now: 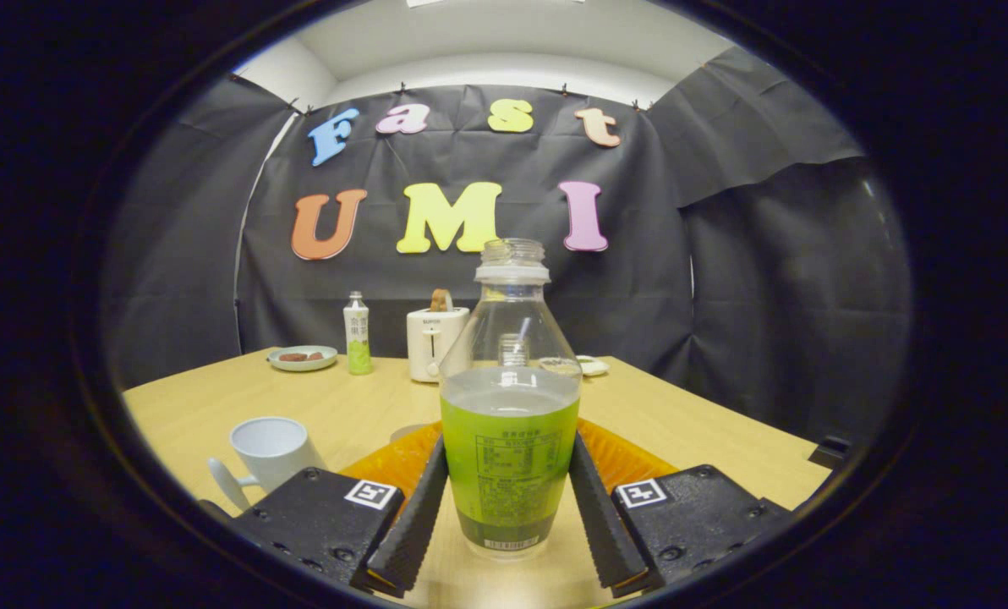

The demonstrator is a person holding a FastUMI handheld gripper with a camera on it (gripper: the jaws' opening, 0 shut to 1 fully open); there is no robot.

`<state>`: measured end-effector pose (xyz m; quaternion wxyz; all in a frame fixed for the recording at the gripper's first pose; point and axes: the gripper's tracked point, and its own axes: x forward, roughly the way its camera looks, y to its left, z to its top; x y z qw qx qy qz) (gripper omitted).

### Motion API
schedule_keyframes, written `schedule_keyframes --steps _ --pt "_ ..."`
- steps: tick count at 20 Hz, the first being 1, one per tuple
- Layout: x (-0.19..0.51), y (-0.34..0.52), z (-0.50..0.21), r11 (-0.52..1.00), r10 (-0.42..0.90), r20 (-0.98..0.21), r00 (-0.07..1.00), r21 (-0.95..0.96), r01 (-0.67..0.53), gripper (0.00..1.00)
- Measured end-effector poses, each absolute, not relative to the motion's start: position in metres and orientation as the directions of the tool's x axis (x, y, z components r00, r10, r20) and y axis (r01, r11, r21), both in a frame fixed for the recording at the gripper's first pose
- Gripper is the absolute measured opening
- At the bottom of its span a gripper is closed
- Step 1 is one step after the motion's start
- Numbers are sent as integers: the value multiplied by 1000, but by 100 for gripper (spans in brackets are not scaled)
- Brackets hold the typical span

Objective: Take the bottle from table, then pour the juice into the cup, finally place the bottle on the coaster

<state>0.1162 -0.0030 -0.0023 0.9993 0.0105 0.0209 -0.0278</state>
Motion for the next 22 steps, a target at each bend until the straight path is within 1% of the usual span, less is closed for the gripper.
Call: schedule_keyframes --steps 7,11,16,22 --pt "84 -23 16 998 -55 -27 998 20 55 80" --pt "71 -29 25 999 -32 -47 998 7 33 80" --pt "62 -47 35 995 -79 -27 996 -57 78 80" --pt "68 -53 33 988 -129 -63 990 -88 123 80"
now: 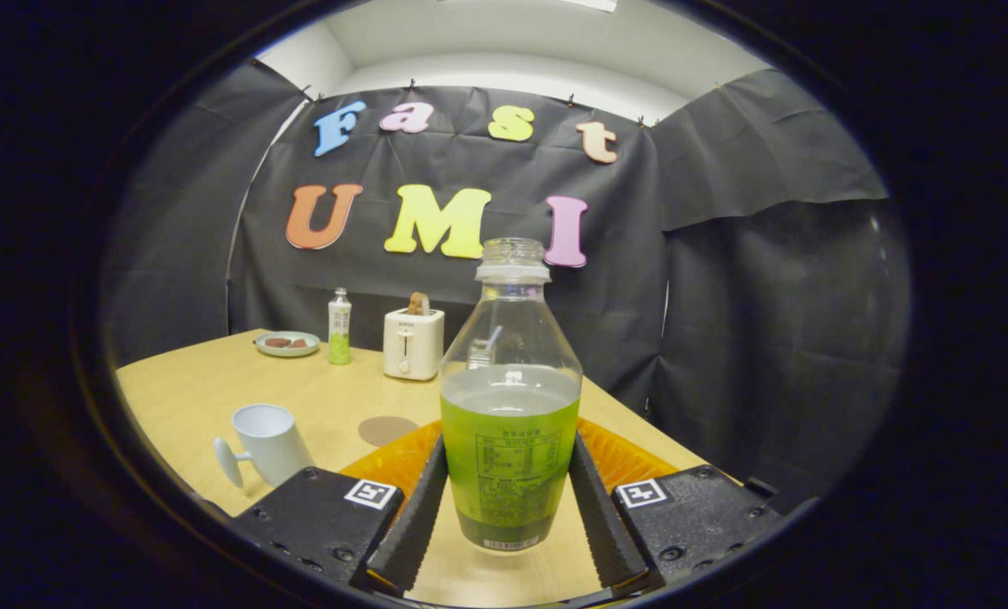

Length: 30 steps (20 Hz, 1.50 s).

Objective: Take the bottle from table, then pour the juice into the cup, finally place the bottle on the coaster

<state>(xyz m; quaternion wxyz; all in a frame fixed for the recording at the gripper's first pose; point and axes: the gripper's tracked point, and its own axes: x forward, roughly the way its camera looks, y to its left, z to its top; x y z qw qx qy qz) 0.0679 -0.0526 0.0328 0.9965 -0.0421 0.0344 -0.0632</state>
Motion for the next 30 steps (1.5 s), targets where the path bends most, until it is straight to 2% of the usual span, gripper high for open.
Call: schedule_keyframes --steps 10,14,21,30 --pt "92 -63 63 898 -207 -33 978 -402 176 80" --pt "99 -72 80 826 -254 28 967 -513 232 80" --pt "108 -56 93 681 -237 61 970 -702 211 80" --pt "125 -17 83 502 -204 52 978 -852 149 80"
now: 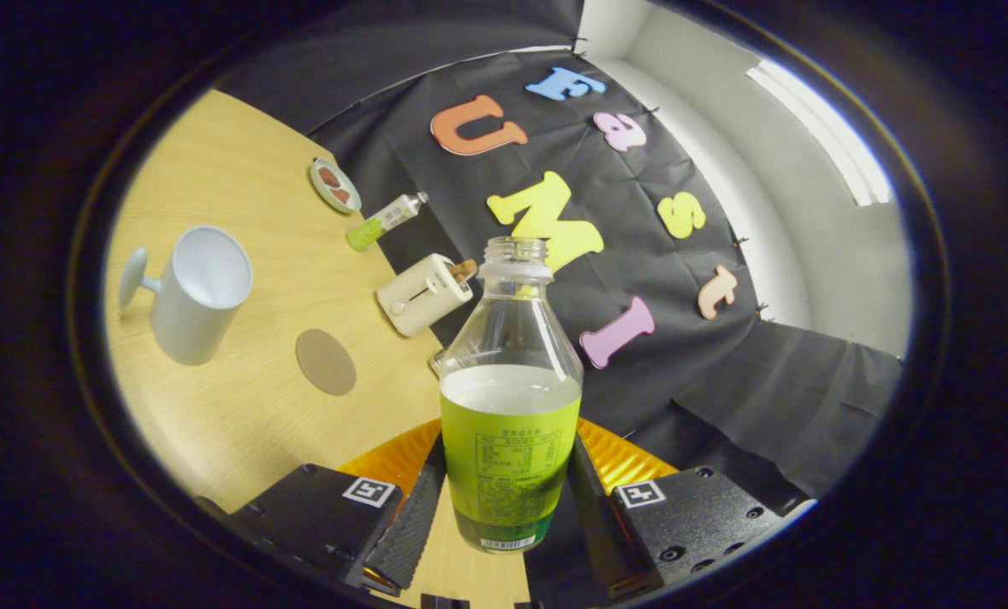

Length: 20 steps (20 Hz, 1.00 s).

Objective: Take the bottle from table, then pour the juice into the cup, finally place the bottle on the coaster

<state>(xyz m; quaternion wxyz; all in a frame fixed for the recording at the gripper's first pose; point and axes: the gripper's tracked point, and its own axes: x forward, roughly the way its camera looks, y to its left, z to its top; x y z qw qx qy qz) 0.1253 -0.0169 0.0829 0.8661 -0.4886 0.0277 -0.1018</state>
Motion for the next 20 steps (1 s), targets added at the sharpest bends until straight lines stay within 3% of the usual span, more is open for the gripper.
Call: schedule_keyframes --steps 10,20 --pt "142 17 73 133 -184 117 976 -981 143 80" --pt "145 46 88 -209 -107 228 968 -957 202 80"
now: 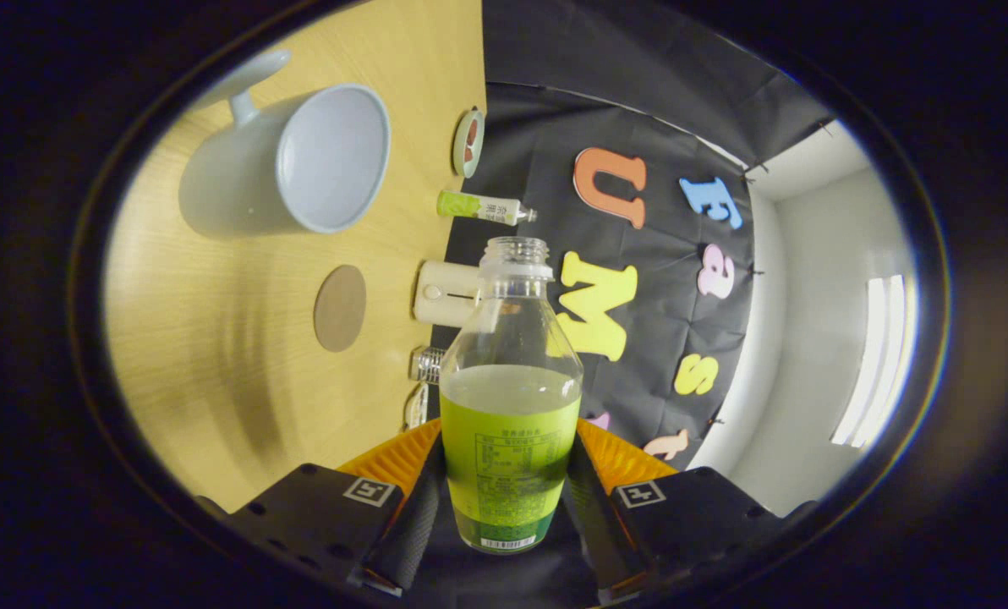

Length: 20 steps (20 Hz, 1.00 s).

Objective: Take the bottle from table, then pour the juice into the cup, finally place the bottle on the coaster

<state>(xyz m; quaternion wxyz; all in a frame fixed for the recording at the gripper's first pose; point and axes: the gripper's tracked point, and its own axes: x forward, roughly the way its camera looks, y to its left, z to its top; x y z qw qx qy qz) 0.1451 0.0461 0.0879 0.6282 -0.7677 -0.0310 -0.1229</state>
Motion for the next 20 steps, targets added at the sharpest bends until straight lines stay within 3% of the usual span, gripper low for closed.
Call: schedule_keyframes --steps 7,20 --pt "137 54 97 -318 -58 267 962 -918 235 80" --pt "134 57 93 -360 -43 274 961 -901 241 80"
